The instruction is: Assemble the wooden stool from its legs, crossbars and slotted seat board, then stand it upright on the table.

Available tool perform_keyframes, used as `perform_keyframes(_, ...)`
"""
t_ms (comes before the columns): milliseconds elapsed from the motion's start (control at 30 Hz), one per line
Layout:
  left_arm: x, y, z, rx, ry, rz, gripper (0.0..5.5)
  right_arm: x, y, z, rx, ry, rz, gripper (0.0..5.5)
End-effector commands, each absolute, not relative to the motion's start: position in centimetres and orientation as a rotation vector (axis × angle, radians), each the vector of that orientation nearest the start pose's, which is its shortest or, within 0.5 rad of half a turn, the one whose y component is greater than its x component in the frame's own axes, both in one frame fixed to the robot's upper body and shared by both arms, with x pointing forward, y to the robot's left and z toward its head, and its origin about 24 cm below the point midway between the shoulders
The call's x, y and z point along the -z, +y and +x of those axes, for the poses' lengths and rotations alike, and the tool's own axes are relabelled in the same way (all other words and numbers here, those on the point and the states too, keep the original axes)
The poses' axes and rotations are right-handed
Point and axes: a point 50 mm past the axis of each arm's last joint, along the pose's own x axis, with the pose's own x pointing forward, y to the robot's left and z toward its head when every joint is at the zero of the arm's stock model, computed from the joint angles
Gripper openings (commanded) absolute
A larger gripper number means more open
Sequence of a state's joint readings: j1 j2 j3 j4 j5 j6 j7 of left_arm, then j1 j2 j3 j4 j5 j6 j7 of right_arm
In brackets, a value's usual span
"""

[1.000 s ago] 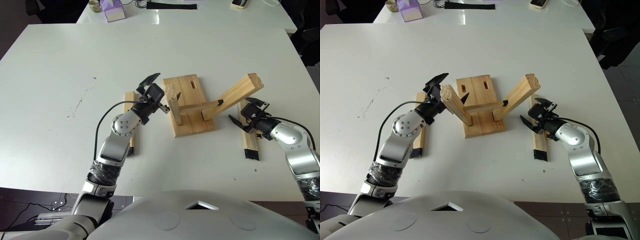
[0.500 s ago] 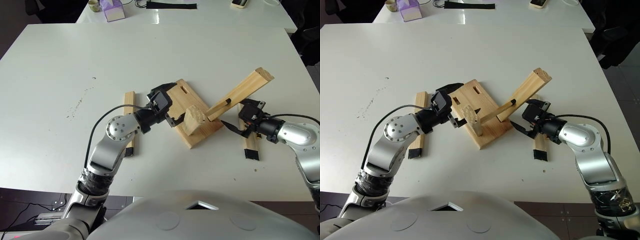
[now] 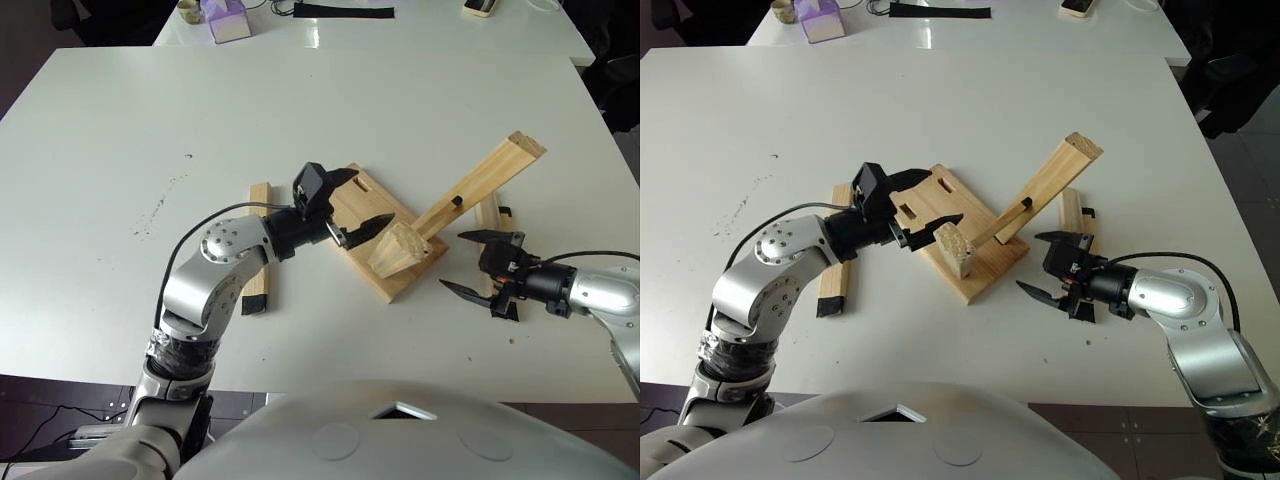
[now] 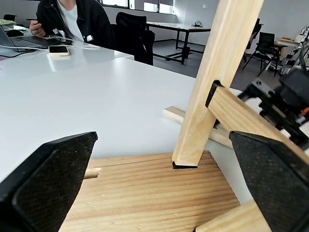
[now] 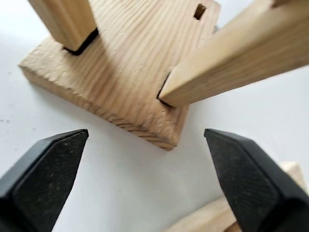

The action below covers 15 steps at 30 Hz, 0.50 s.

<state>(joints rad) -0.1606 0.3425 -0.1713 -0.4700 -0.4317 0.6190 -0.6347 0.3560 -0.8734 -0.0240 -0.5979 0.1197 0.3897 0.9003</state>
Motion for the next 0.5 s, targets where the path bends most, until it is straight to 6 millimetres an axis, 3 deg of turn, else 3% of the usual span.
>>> perform_keyframes(33,-12.4,11.8,27.3,0.926,0.035,0.169,5.07,-8.5,-20.2,14.8,-1.13,0.539,-0.583,4.45)
perform_keyframes(167,-11.5,13.1,30.9,0.845,-0.034,0.409,5.07,-8.0,-20.1,14.4,-1.179,0.569,-0.589,4.45)
perform_keyframes(267,-9.8,14.2,32.6,0.793,-0.039,0.53,5.07,-7.7,-19.6,14.2,-1.217,0.572,-0.58,4.45)
perform_keyframes(500,-3.4,14.7,32.0,0.831,0.048,0.644,5.07,-7.0,-18.4,13.2,-1.28,0.578,-0.554,4.45)
